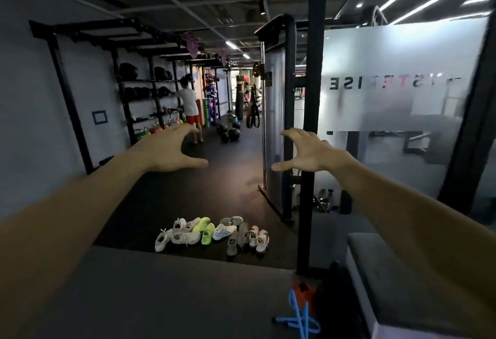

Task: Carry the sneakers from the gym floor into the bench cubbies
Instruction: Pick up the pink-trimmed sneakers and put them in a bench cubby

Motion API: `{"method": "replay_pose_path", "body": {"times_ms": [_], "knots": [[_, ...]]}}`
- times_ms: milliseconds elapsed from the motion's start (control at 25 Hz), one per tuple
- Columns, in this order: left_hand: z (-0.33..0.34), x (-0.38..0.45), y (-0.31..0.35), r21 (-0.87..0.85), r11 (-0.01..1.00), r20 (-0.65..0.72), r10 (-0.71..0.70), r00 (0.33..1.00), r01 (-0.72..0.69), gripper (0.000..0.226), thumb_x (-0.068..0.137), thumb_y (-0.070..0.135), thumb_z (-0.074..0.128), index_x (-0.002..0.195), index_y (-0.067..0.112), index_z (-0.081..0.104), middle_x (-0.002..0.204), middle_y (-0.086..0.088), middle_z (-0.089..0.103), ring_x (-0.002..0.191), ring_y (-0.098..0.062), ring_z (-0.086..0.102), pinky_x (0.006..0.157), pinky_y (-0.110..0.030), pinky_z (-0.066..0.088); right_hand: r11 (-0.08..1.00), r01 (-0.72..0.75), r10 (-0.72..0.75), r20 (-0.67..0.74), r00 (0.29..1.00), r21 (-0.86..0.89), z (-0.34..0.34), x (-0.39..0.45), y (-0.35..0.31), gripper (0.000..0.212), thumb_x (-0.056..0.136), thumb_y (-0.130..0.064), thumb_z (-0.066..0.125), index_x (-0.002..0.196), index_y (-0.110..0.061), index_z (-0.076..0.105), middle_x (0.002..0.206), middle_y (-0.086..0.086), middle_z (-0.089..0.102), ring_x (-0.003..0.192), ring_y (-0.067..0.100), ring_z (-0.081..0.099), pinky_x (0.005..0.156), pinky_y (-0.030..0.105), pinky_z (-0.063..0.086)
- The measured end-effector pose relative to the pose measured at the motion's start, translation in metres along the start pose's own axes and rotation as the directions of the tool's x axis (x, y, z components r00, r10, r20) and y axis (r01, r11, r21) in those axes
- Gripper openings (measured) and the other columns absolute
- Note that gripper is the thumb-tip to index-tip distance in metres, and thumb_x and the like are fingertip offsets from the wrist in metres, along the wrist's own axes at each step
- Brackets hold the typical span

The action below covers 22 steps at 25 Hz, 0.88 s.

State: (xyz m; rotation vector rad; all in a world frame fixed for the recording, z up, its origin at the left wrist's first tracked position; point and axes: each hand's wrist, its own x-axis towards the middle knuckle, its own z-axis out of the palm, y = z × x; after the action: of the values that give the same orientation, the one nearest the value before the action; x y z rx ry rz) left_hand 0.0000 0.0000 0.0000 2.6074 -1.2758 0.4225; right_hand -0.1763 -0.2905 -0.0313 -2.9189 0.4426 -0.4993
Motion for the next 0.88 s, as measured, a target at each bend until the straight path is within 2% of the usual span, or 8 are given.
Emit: {"method": "replay_pose_path", "body": {"times_ms": [120,240,440,720,880], "knots": [[0.028,0.061,-0.035,-0.008,1.0,0.017,0.024,1.0,-0.024,0.101,0.056,0.085,0.056,0.14,0.035,0.028,0.148,0.001,0.034,0.126,-0.02,0.042,0.093,-0.038,0.041,0.999,-0.047,0.047,0.001,0.999,0.001,0.023,0.067,0.007,0.114,0.054,-0.084,0.06,0.147,-0.034,0.015,0.157,-0.004,0.014,0.142,0.029,0.015,0.109,0.062,0.021],[0.073,0.139,-0.077,-0.005,0.999,0.051,0.045,0.998,-0.045,0.103,0.056,0.085,0.056,0.141,0.035,0.026,0.151,0.002,0.03,0.131,-0.02,0.038,0.098,-0.039,0.038,0.998,-0.068,0.068,-0.004,0.998,0.001,0.064,0.147,0.029,0.114,0.055,-0.083,0.062,0.147,-0.032,0.017,0.157,-0.001,0.015,0.141,0.032,0.016,0.108,0.063,0.021],[0.119,0.266,-0.139,-0.018,0.999,0.085,0.043,0.995,-0.041,0.115,0.044,0.094,0.046,0.141,0.036,0.026,0.152,0.002,0.026,0.133,-0.021,0.036,0.101,-0.043,0.036,0.994,-0.107,0.107,0.019,0.994,-0.02,0.111,0.288,0.062,0.114,0.057,-0.082,0.061,0.148,-0.032,0.014,0.158,-0.004,0.013,0.142,0.029,0.015,0.108,0.062,0.021],[0.179,0.437,-0.212,-0.024,0.999,0.111,0.044,0.993,-0.041,0.103,0.056,0.087,0.054,0.141,0.037,0.024,0.151,0.001,0.027,0.131,-0.023,0.038,0.102,-0.05,0.039,0.988,-0.137,0.141,0.052,0.989,-0.075,0.165,0.456,0.101,0.11,0.061,-0.076,0.064,0.149,-0.032,0.013,0.159,-0.001,0.01,0.143,0.032,0.012,0.11,0.061,0.019],[0.229,0.544,-0.252,-0.072,0.991,0.119,0.122,0.985,-0.114,0.103,0.059,0.083,0.058,0.143,0.034,0.024,0.151,0.0,0.028,0.13,-0.022,0.039,0.102,-0.05,0.04,0.977,-0.187,0.193,0.055,0.98,-0.101,0.2,0.546,0.14,0.109,0.062,-0.079,0.061,0.148,-0.031,0.014,0.158,0.001,0.011,0.143,0.033,0.012,0.109,0.063,0.02]]}}
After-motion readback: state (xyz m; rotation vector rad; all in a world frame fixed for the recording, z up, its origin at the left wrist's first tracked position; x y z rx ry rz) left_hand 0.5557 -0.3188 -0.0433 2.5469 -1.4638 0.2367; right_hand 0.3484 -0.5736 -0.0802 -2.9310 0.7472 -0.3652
